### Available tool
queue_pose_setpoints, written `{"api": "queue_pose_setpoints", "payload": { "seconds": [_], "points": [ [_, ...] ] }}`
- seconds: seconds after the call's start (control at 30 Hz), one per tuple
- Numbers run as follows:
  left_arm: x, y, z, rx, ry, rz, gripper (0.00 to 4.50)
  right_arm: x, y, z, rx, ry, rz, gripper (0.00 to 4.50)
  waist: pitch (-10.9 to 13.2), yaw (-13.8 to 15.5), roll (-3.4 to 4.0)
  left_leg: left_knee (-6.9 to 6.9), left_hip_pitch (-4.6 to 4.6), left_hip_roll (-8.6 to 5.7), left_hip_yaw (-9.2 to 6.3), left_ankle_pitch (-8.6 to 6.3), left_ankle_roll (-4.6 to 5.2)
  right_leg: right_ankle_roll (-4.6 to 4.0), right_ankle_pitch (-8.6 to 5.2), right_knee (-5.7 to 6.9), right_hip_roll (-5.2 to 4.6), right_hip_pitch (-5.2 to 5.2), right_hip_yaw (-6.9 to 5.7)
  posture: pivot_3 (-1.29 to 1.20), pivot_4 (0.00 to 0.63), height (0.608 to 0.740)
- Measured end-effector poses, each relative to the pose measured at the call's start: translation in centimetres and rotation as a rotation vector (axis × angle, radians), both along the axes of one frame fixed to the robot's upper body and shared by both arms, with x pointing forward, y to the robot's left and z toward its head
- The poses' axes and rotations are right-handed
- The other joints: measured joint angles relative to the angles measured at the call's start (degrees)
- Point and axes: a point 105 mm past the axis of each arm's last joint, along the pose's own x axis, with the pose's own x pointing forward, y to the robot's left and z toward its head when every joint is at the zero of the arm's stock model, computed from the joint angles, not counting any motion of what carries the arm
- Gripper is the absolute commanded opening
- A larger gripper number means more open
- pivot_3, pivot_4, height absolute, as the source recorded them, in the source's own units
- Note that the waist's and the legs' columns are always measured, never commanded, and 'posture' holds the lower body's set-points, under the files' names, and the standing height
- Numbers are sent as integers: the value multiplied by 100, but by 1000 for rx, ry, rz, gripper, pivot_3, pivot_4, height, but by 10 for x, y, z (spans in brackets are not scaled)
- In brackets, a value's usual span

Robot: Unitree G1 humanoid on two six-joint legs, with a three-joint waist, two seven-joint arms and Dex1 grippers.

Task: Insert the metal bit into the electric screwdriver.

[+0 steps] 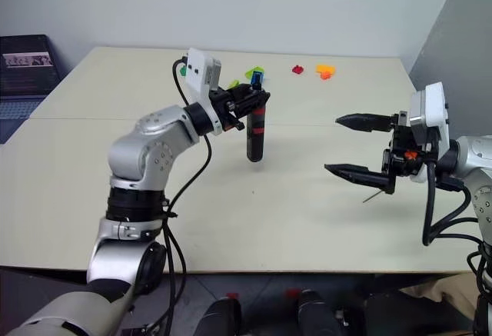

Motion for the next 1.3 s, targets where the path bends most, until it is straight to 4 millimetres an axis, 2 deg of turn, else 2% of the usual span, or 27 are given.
{"api": "queue_pose_setpoints", "payload": {
  "seconds": [0.13, 0.23, 0.33, 0.7, 0.87, 1.13, 1.3],
  "points": [
    [-6, -5, -20, -15, -1, -18, 1633, 7, 2, 5, 13, -2, -55, 4500, 0, 12, 0, 6, -2, 0, 1, 1, 1, 1, 2, 0, 0, 0, 1, 0, 150, 740],
    [-13, -10, -40, 17, -22, -45, 1633, 13, 7, 2, 15, 17, -91, 4500, 0, 14, 0, 8, -4, -1, 3, 1, 1, 0, 3, -1, 0, 1, 4, 0, 150, 740],
    [-17, -14, -50, 23, -23, -53, 1632, 19, 11, 4, 19, -2, -117, 4500, 0, 15, 0, 11, -5, -1, 3, 1, 1, 3, 2, -1, 0, 1, 3, 0, 150, 740],
    [-23, -11, -55, 8, -73, -8, 1632, 15, 21, -4, -16, 14, -73, 4500, 0, 13, 0, 20, -7, -1, 3, 1, 1, 9, 1, -1, 0, 2, 4, 0, 150, 740],
    [-38, 4, -57, 29, -103, -8, 1632, 4, 22, -16, -88, 70, -14, 4500, -1, 9, 1, 21, -4, 1, 2, 0, 1, 14, 0, -1, 1, 4, 3, 0, 150, 740],
    [-48, 22, -59, 38, -63, 11, 1626, 1, 22, -18, -99, 76, 1, 4500, -1, 3, 1, 31, 11, 1, 3, 0, 2, 25, -3, -3, 1, 22, 4, 0, 150, 740],
    [-48, 23, -58, 26, -46, 16, 1626, 4, 22, -26, -155, 89, 1, 4500, -1, 4, 1, 31, 11, 1, 3, 0, 2, 25, -3, -6, 1, 25, 5, 0, 150, 740]
  ]
}}
